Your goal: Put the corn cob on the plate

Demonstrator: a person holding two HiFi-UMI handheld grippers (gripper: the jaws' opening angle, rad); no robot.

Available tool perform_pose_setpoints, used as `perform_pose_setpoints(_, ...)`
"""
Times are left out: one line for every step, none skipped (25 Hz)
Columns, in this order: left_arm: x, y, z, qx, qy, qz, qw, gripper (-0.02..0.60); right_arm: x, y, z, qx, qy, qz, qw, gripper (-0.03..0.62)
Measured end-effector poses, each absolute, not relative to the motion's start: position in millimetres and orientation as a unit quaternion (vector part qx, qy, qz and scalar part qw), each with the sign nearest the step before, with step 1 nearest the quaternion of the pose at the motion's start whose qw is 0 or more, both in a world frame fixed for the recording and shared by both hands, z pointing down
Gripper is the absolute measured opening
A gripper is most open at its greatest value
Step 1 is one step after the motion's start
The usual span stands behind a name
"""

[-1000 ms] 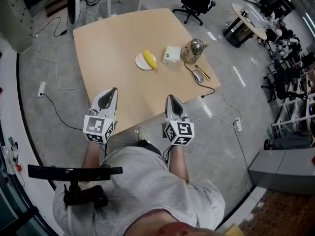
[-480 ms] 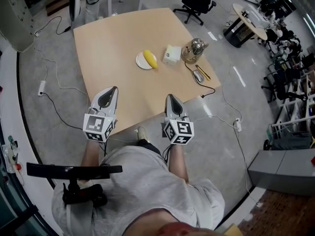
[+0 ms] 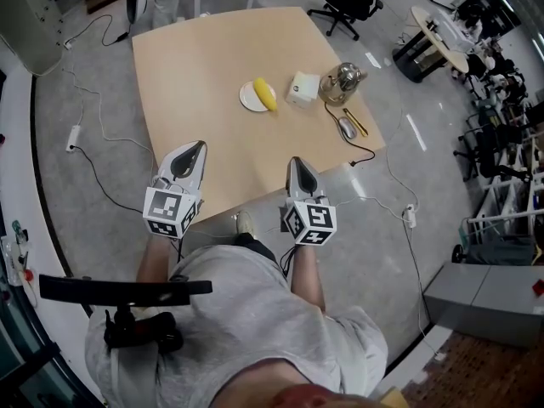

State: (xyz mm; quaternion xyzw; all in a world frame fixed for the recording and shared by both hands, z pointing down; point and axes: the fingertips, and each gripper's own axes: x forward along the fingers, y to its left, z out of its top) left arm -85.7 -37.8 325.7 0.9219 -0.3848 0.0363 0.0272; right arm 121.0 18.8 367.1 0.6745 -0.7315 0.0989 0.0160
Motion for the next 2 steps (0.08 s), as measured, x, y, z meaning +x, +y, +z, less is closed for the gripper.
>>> perform_pose_setpoints(-86.2, -38.1, 325.8, 0.922, -0.385, 0.037, 0.028, 0.020, 120.4, 18.3, 367.0, 0.674, -0.732, 0.100, 0.016, 0.006)
perform_pose_setpoints(-86.7, -38.4, 325.8, 0.922, -0.386, 0.037, 0.028, 0.020, 119.8, 17.8, 367.0, 0.673, -0.733, 0.100, 0.015, 0.006)
